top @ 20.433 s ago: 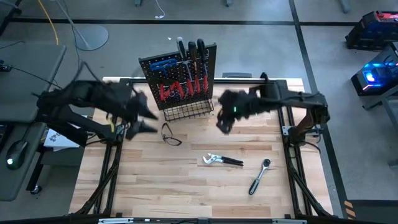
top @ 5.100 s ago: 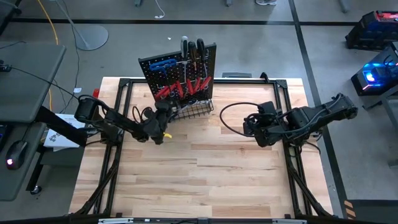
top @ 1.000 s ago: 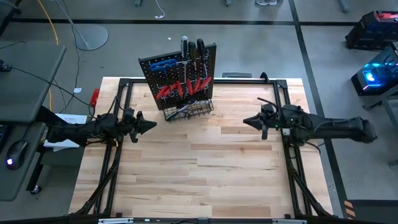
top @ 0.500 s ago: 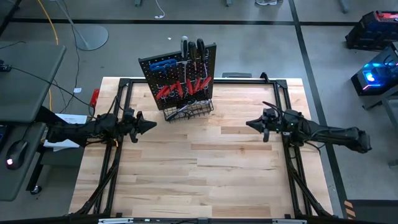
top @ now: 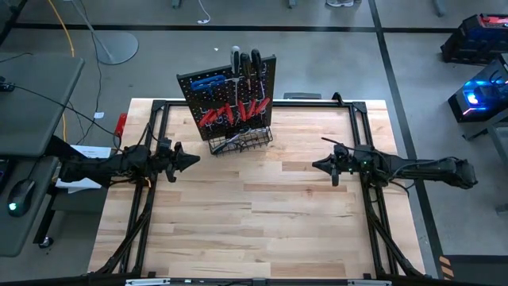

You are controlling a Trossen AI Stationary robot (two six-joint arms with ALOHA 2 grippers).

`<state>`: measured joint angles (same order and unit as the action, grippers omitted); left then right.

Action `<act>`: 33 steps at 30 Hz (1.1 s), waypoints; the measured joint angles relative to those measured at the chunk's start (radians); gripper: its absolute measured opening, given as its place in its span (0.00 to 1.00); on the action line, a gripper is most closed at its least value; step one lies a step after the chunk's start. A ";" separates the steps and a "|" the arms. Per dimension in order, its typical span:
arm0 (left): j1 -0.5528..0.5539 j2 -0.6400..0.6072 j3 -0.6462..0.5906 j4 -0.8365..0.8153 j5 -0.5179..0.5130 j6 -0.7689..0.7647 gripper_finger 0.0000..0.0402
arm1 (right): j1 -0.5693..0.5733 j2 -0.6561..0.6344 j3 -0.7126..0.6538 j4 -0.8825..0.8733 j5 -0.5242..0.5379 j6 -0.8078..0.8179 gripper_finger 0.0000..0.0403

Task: Hang tools onto peg board
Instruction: Return to Home Position

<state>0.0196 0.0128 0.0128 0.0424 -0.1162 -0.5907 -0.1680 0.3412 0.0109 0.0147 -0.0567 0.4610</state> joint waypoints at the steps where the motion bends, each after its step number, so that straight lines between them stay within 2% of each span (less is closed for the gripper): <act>1: 0.000 0.000 0.000 0.000 0.000 0.000 0.00 | 0.000 0.000 0.000 0.000 0.000 0.011 0.00; 8: -0.011 -0.009 0.000 -0.017 0.000 0.000 0.00 | 0.012 -0.028 0.000 -0.004 0.009 0.033 0.00; 15: -0.060 -0.009 0.000 -0.021 0.001 0.000 0.00 | 0.093 -0.334 0.000 -0.001 0.026 0.036 0.00; 20: -0.074 -0.009 0.000 -0.022 0.017 0.000 0.00 | 0.160 -0.341 -0.001 0.126 0.021 0.036 0.00; 33: -0.036 -0.009 0.000 -0.027 0.037 0.000 0.00 | 0.232 -0.341 -0.001 0.052 0.020 0.036 0.00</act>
<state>-0.0163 0.0036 0.0128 0.0154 -0.0795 -0.5909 0.0635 -0.0002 0.0097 0.0668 -0.0368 0.4969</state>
